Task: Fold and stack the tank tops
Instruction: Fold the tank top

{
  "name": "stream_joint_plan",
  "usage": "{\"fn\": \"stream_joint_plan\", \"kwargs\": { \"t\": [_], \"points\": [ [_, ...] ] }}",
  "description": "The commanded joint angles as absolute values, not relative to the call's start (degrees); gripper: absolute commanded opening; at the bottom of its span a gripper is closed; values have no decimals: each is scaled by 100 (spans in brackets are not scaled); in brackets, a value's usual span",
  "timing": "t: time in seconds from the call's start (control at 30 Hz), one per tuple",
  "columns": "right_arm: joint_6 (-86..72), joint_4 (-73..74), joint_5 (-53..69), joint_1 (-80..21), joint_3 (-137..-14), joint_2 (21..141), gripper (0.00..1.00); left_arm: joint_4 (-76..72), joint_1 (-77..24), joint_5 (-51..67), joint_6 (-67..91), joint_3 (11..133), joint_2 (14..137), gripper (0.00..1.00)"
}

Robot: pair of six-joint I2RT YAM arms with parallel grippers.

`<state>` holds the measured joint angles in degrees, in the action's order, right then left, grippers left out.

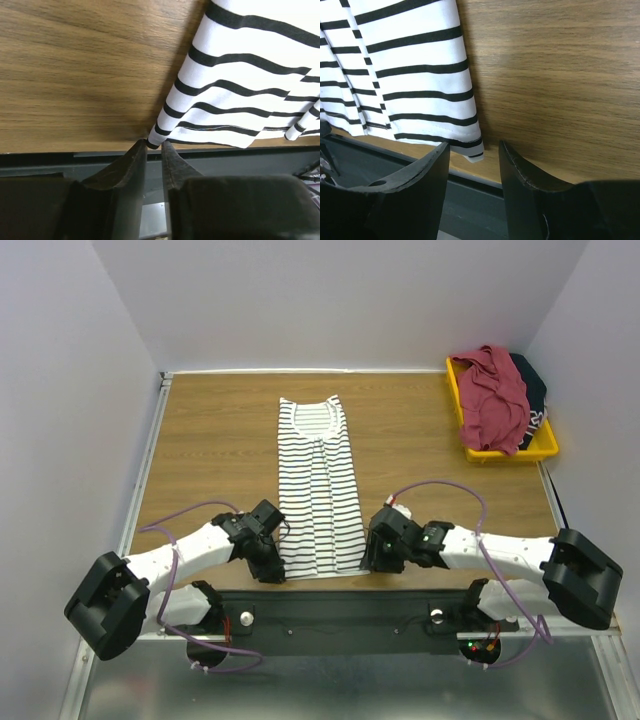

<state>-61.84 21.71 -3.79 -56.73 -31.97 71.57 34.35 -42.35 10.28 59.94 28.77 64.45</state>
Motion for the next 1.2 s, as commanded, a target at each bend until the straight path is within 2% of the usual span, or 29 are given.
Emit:
{"fn": "stream_joint_plan", "kwargs": {
  "t": [0.0,0.17,0.3,0.5,0.67,0.77,1.07,1.17],
  "points": [
    [-6302,2479,-281,-5774,-2918,7154,50,3323,-4280,1002,6073,2769,6434,21],
    [-6390,2461,-246,-5801,-2892,7216,50,3226,-4272,1002,6100,2646,6363,17],
    [-6495,2435,-255,-5888,-2927,7251,49,3129,-4271,967,6038,2698,6346,6],
    [-6653,2400,-255,-5968,-2874,7251,49,3059,-4306,888,5968,2698,6275,0],
    [-6715,2364,-308,-6012,-2900,7339,46,2988,-4350,888,5950,2733,6223,0],
    [-6689,2364,-343,-6012,-3040,7374,37,2980,-4394,844,5933,2795,6126,0],
    [-6574,2399,-492,-6012,-3243,7444,35,2804,-4465,931,5704,2971,6222,0],
    [-6530,2408,-466,-6012,-3200,7418,41,2909,-4474,932,5660,3006,6249,0]
  ]
}}
